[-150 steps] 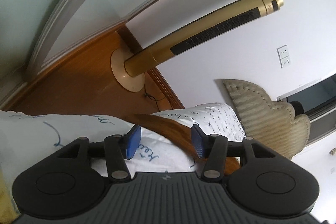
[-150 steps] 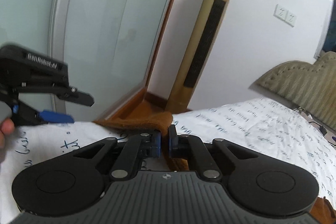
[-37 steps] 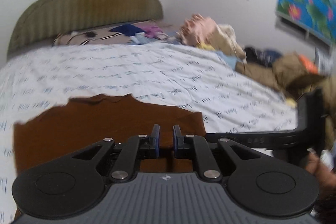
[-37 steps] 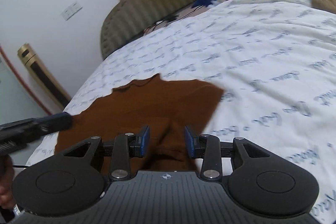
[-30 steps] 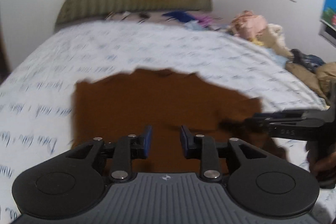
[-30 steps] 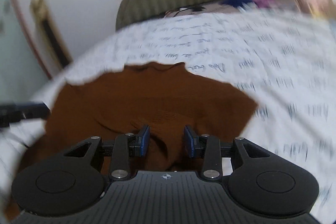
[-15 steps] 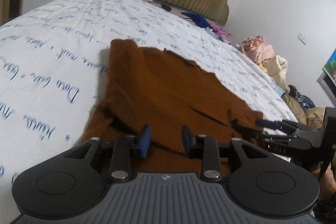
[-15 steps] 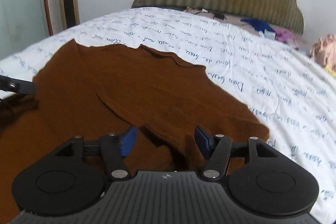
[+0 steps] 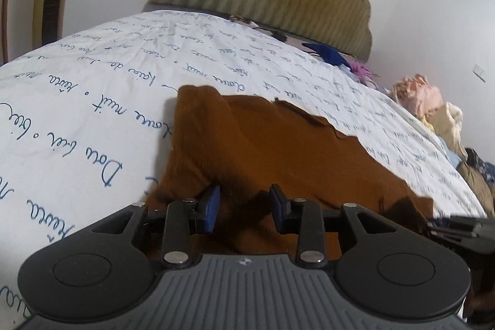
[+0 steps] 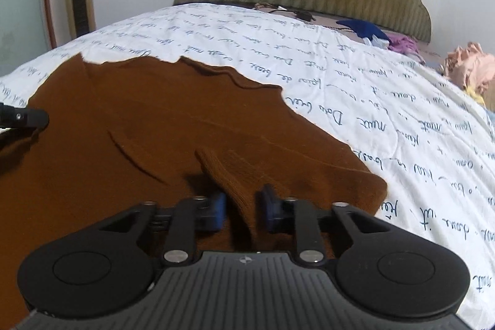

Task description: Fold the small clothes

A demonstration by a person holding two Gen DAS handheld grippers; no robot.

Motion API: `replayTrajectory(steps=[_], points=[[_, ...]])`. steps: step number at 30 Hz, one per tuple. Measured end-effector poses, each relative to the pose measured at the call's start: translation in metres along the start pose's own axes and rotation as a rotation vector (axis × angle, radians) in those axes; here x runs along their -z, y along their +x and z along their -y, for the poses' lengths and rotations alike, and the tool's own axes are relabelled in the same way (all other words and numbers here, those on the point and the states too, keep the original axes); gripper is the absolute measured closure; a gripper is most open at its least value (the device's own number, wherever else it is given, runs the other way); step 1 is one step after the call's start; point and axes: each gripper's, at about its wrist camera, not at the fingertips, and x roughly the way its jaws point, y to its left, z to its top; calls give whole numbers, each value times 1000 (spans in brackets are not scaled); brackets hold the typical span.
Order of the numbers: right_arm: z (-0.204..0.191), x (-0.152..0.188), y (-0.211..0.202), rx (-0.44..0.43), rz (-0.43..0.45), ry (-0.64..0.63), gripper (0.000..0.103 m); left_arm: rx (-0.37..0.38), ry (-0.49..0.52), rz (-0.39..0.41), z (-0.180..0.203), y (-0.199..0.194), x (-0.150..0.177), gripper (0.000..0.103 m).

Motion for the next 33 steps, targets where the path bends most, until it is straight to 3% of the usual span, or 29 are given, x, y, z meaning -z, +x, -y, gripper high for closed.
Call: replayTrajectory(steps=[3, 11, 16, 18, 21, 24, 28, 33], points=[[8, 0, 1, -19, 5, 43, 90, 2, -63, 1, -7, 5, -7, 90], [31, -12, -16, -37, 134, 206, 94, -20, -141, 20, -21, 6, -12, 93], [51, -22, -48, -56, 339, 329, 94, -40, -152, 42, -23, -2, -10, 93], [65, -18, -53, -42, 376, 398, 94, -55, -136, 56, -19, -6, -10, 93], [85, 0, -35, 36, 285, 477, 94, -80, -101, 66, -10, -13, -12, 93], [95, 32, -21, 58, 188, 549, 94, -88, -41, 95, 4, -19, -16, 93], [86, 58, -21, 53, 146, 574, 94, -77, 15, 116, 23, -20, -23, 93], [79, 27, -25, 5, 190, 576, 94, -93, 45, 24, 32, 15, -31, 93]])
